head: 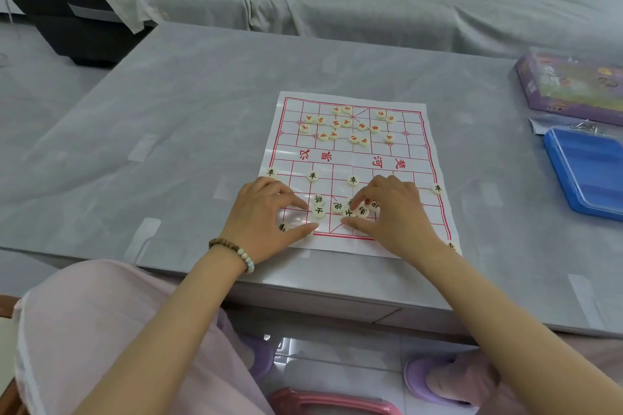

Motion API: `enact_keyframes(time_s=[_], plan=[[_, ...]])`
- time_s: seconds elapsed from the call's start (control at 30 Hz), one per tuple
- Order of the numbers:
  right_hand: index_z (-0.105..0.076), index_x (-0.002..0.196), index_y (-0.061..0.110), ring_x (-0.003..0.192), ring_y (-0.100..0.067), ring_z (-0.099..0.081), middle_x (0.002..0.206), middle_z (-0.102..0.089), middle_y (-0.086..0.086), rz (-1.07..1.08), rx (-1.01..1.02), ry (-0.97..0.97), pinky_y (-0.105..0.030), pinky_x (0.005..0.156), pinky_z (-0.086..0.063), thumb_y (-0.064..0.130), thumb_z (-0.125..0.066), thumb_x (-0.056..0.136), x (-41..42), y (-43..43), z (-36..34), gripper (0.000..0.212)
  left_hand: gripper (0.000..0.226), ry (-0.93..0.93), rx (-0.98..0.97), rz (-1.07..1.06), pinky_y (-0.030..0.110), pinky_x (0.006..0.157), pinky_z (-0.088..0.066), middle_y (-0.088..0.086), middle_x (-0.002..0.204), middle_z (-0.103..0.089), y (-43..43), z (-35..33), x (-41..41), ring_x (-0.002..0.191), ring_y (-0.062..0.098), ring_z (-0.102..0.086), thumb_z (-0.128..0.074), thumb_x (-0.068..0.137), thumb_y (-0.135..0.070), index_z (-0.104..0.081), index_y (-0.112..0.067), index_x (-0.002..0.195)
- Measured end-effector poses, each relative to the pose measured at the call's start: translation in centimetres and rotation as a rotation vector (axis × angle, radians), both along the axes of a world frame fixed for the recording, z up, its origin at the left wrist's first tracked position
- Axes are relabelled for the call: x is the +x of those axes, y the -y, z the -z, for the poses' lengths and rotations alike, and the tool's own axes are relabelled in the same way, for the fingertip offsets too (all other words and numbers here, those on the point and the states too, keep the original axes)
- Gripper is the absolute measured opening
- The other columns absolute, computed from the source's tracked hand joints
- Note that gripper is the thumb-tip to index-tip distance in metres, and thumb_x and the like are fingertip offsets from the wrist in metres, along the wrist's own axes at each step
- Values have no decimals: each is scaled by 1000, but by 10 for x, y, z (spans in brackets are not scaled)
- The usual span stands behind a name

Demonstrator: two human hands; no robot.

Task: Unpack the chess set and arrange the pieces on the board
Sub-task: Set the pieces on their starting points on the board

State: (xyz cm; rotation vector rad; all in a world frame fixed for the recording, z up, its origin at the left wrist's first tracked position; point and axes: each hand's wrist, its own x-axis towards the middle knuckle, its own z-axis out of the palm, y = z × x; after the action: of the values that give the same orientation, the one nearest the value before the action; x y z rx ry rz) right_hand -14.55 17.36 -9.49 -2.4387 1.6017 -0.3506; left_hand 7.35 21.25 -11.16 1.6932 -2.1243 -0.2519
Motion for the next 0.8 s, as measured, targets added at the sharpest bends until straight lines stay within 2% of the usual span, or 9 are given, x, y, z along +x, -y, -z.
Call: enact_keyframes(time_s=[0.2, 0.43, 0.6, 0.8], plan=[[-66, 95, 28, 94, -11, -45, 97, -55, 8, 23, -81, -19, -23, 85, -21, 53, -63, 79, 5, -1, 6, 30, 54, -17, 4, 26, 23, 88, -28, -17, 100, -59, -7, 6, 6, 101, 4, -44, -42, 68, -75, -68, -36, 94], [-68, 96, 32, 95, -9, -45, 97, -55, 10, -49, 41, 65, -21, 83, -19, 47, -67, 78, 3, -9, 7, 24, 58, -21, 20, 78, 24, 90, -29, -16, 104, -58, -9, 8, 9, 103, 7, -45, -41, 67, -79, -66, -36, 97], [-67, 98, 31, 90, -4, -39, 95, -55, 10, 8, -26, 98, -22, 85, -20, 54, -67, 74, -7, -15, 13, 33, 57, -31, 10, 83, 25, 90, -30, -15, 104, -60, -9, 7, 8, 103, 9, -47, -45, 66, -76, -67, -35, 98], [-70, 98, 32, 89, -6, -39, 93, -54, 9, -69, 22, 127, -21, 82, -18, 45, -68, 78, 5, -21, 14, 24, 60, -25, 37, 79, 24, 90, -27, -14, 107, -59, -9, 7, 7, 105, 9, -46, -43, 65, -76, -66, -34, 101]])
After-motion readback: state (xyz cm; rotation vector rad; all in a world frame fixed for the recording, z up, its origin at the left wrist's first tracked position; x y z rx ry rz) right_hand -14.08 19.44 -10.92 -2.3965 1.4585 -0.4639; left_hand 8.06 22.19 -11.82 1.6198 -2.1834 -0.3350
